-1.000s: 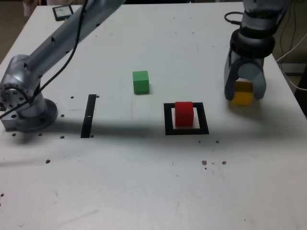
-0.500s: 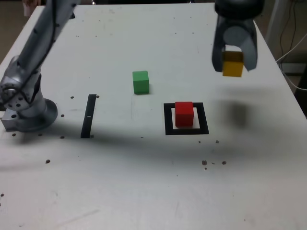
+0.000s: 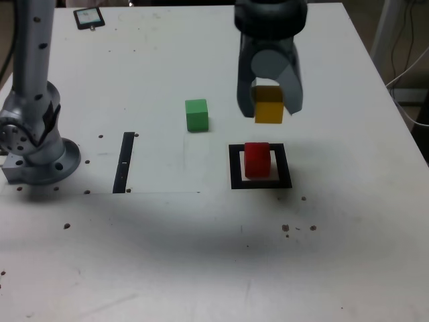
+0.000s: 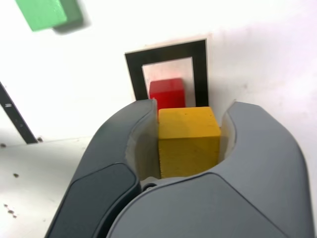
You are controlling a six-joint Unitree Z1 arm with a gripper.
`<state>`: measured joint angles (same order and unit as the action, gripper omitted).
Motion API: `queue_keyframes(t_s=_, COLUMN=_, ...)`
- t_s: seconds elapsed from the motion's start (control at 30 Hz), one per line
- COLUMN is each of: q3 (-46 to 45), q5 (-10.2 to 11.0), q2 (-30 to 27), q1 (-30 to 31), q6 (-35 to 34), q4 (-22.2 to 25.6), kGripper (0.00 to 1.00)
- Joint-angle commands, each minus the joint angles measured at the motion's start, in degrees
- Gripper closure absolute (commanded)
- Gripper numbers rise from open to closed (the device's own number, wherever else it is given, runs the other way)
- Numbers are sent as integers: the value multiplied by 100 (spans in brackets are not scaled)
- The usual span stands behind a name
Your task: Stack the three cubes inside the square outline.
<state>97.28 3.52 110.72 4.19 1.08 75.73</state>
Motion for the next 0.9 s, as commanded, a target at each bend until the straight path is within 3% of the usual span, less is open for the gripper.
queue_keyframes(t_s=0.0, q3=-134, q5=-65, q2=-30, q1=2, q6=-59, q4=-89, kGripper=83)
queue_keyframes(t_s=0.23, q3=-551, q5=-206, q2=-38, q1=52, q6=-117, q4=-403, kGripper=83)
queue_keyframes(t_s=0.5, q3=-742, q5=-191, q2=60, q1=32, q6=-183, q4=-659, kGripper=83)
queue_keyframes(t_s=0.87, q3=-1011, q5=-395, q2=101, q1=-135, q6=-155, q4=-695, kGripper=83)
